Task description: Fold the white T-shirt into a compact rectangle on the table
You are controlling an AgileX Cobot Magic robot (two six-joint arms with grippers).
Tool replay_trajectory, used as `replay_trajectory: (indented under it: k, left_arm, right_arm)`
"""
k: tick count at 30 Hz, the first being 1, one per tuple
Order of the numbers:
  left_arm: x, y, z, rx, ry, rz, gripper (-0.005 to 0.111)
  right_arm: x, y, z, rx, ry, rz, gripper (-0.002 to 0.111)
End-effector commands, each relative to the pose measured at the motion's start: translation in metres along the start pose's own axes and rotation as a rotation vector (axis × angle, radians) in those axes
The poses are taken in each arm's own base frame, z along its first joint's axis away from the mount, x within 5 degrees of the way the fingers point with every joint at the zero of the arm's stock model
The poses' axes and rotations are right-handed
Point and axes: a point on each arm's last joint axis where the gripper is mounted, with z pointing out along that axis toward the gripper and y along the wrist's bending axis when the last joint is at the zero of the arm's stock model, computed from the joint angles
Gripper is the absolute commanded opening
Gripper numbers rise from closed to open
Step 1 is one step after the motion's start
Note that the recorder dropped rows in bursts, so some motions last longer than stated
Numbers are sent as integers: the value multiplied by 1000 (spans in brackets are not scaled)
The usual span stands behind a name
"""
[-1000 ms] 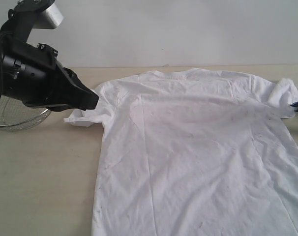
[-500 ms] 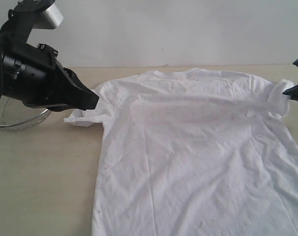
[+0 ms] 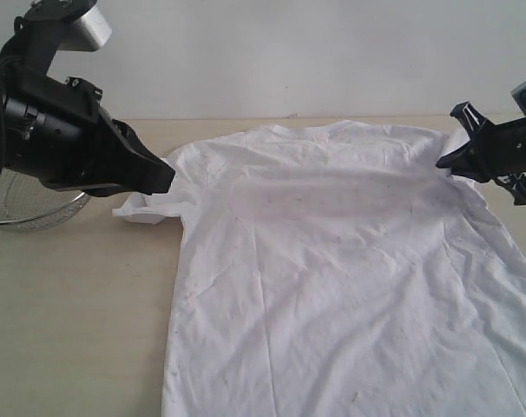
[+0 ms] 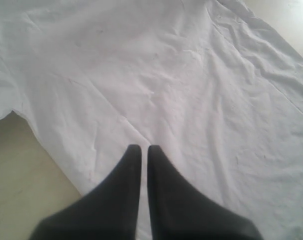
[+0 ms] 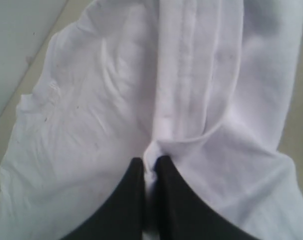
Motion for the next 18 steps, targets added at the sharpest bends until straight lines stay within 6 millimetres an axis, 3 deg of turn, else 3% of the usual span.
replay_trajectory:
  k: [1,18]
  left_arm:
    - [1,0,-1,-3,-1,-3,5]
    - [1,0,-1,-3,-1,-3,5]
  right_arm:
    - [7,15,4,-31,29,-49,0]
    - [31,32,15,-68,157,-185,0]
